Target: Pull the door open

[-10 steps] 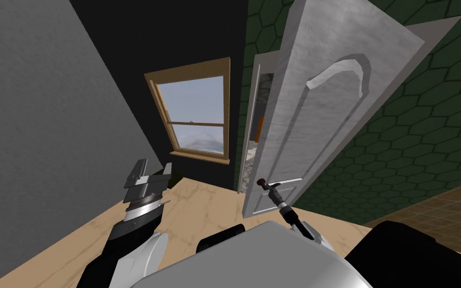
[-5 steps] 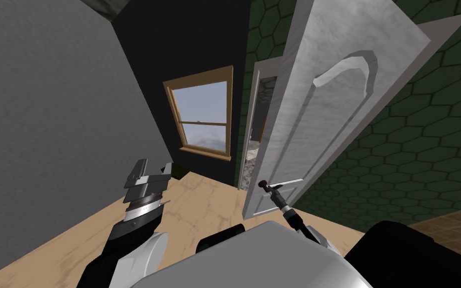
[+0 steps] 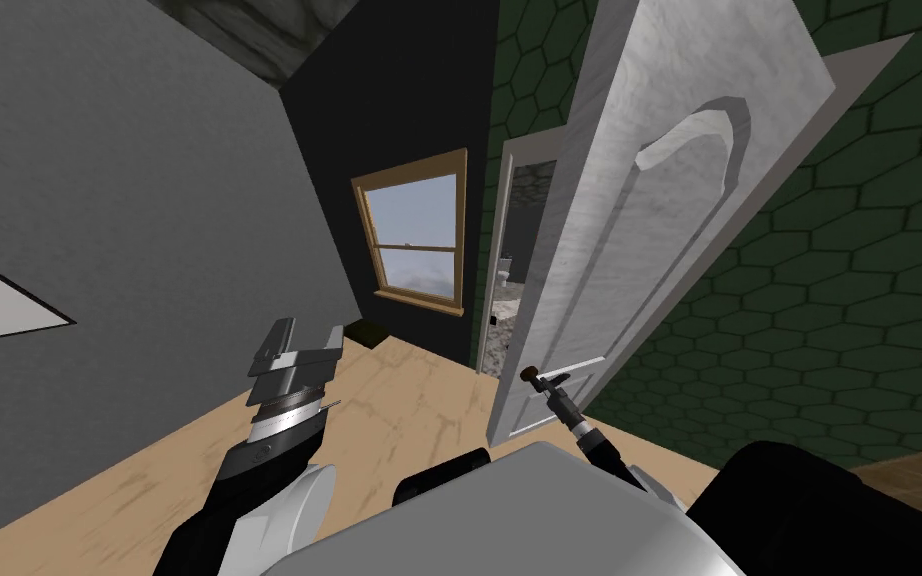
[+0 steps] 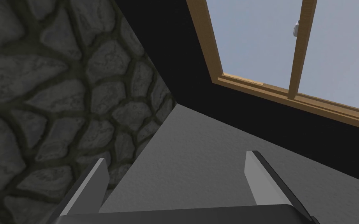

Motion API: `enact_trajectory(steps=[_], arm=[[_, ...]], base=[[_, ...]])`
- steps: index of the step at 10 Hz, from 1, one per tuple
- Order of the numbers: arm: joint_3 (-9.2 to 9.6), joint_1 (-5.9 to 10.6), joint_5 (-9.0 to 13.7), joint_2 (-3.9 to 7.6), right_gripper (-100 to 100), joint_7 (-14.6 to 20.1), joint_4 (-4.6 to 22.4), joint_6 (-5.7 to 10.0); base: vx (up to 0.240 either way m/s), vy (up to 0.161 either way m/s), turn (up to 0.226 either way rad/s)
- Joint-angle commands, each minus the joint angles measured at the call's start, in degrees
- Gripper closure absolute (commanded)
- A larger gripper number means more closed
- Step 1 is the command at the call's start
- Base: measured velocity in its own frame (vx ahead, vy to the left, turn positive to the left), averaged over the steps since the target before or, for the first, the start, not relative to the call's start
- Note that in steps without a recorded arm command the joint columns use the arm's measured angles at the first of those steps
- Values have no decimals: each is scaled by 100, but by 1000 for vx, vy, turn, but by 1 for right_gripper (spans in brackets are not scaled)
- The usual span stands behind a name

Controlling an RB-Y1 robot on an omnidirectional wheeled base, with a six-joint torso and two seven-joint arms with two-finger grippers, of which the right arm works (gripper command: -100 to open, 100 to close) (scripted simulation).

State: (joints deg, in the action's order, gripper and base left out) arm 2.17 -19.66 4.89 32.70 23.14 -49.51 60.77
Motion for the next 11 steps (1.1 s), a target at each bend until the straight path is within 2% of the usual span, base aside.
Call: enact_trajectory(steps=[1,5,11], arm=[[0,0,0,0,100,0,0,0],[58,-21,-20,81,100,78,205,287],[109,-38,-37,190,100,164,432,614]], base=[[-76,-28,22],[-220,-77,184],[-217,-63,156]])
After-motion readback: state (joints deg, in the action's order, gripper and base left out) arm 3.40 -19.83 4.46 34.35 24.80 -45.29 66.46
